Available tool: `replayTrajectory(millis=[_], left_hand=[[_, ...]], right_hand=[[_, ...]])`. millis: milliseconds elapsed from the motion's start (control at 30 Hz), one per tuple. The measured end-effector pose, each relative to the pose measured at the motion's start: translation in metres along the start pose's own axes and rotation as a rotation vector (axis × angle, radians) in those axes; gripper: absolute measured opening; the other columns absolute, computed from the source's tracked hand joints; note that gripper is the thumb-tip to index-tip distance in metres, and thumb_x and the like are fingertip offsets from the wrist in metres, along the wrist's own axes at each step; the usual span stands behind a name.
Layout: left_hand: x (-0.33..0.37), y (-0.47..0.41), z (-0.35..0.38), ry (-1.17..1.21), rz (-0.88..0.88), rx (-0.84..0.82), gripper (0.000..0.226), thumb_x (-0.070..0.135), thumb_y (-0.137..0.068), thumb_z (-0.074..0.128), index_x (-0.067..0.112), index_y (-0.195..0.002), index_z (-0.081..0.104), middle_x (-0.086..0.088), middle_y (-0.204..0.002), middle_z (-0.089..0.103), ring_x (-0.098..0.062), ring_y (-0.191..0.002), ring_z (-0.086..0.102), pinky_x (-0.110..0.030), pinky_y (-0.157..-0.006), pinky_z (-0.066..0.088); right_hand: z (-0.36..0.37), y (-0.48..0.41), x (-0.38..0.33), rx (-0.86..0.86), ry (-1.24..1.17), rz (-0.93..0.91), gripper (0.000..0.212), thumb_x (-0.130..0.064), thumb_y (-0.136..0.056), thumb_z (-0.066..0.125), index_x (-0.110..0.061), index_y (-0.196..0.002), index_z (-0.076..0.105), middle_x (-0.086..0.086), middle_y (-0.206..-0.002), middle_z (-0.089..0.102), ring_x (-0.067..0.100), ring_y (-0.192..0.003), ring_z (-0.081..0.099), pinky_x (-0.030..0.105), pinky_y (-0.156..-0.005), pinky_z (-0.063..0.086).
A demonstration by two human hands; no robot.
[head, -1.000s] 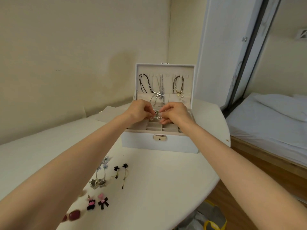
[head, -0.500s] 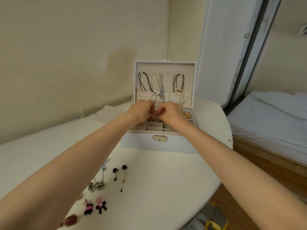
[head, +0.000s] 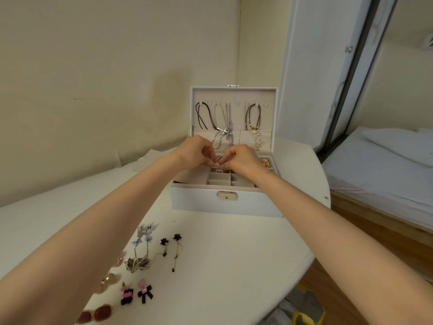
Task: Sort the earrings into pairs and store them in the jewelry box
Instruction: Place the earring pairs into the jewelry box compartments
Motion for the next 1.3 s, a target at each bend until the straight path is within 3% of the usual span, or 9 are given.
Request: replayTrajectory(millis=[167, 300, 567, 733, 933, 1300], left_hand=[[0.001, 0.000, 0.002, -0.105, 0.028, 0.055, 0.009, 0.008, -0.080, 0.069, 0.007, -0.089, 0.066, -0.008, -0.085, 0.063, -0.023, -0.084, 0.057, -0.023, -0.070, 0.039], [0.001, 0.000, 0.003, -0.152, 0.026, 0.060, 0.009, 0.006, -0.082, 0.064, 0.010, -0.090, 0.066, -0.011, -0.096, 0.069, -0.025, -0.095, 0.061, -0.032, -0.084, 0.047], [0.017, 0.003, 0.013, -0.559, 0.079, -0.007, 0.020, 0.014, -0.090, 0.050, 0.020, -0.104, 0.063, -0.008, -0.114, 0.057, -0.026, -0.114, 0.046, -0.031, -0.080, 0.036], [0.028, 0.001, 0.021, -0.774, 0.104, 0.035, 0.026, 0.015, -0.092, 0.045, 0.021, -0.113, 0.060, -0.009, -0.118, 0.053, -0.028, -0.117, 0.045, -0.034, -0.085, 0.036], [0.025, 0.002, 0.021, -0.727, 0.065, 0.109, 0.026, 0.013, -0.091, 0.046, 0.016, -0.115, 0.055, -0.010, -0.118, 0.055, -0.028, -0.117, 0.045, -0.035, -0.088, 0.036], [0.019, 0.005, 0.020, -0.580, 0.008, 0.149, 0.018, 0.024, -0.088, 0.056, 0.016, -0.104, 0.061, -0.009, -0.115, 0.055, -0.028, -0.115, 0.047, -0.035, -0.083, 0.038]], right_hand=[[0.000, 0.004, -0.012, 0.041, 0.284, -0.124, 0.010, -0.017, -0.080, 0.070, -0.026, -0.085, 0.069, -0.003, -0.097, 0.070, 0.019, -0.096, 0.062, 0.029, -0.077, 0.048], [0.003, 0.006, -0.016, 0.058, 0.394, -0.171, 0.013, -0.013, -0.080, 0.069, -0.024, -0.087, 0.073, -0.001, -0.097, 0.070, 0.020, -0.094, 0.062, 0.025, -0.071, 0.041], [0.003, 0.004, -0.014, 0.066, 0.419, -0.179, 0.022, -0.006, -0.082, 0.061, -0.019, -0.093, 0.075, 0.006, -0.097, 0.069, 0.024, -0.090, 0.061, 0.026, -0.067, 0.041], [0.000, 0.000, -0.010, 0.080, 0.309, -0.151, 0.026, 0.001, -0.078, 0.055, -0.015, -0.088, 0.073, 0.011, -0.094, 0.070, 0.028, -0.090, 0.063, 0.039, -0.079, 0.053], [0.000, -0.001, -0.011, 0.089, 0.287, -0.173, 0.030, 0.007, -0.078, 0.053, -0.012, -0.089, 0.072, 0.012, -0.094, 0.070, 0.028, -0.092, 0.063, 0.037, -0.082, 0.053], [0.004, 0.000, -0.011, 0.048, 0.340, -0.167, 0.021, 0.002, -0.078, 0.060, -0.009, -0.088, 0.075, 0.013, -0.096, 0.066, 0.028, -0.091, 0.061, 0.038, -0.079, 0.053]])
Point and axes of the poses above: each hand's wrist, its own y-axis away from the middle knuckle, its own z-axis out of the palm, x = y × z, the point moved 7 cm from there along -y, towards the middle knuckle
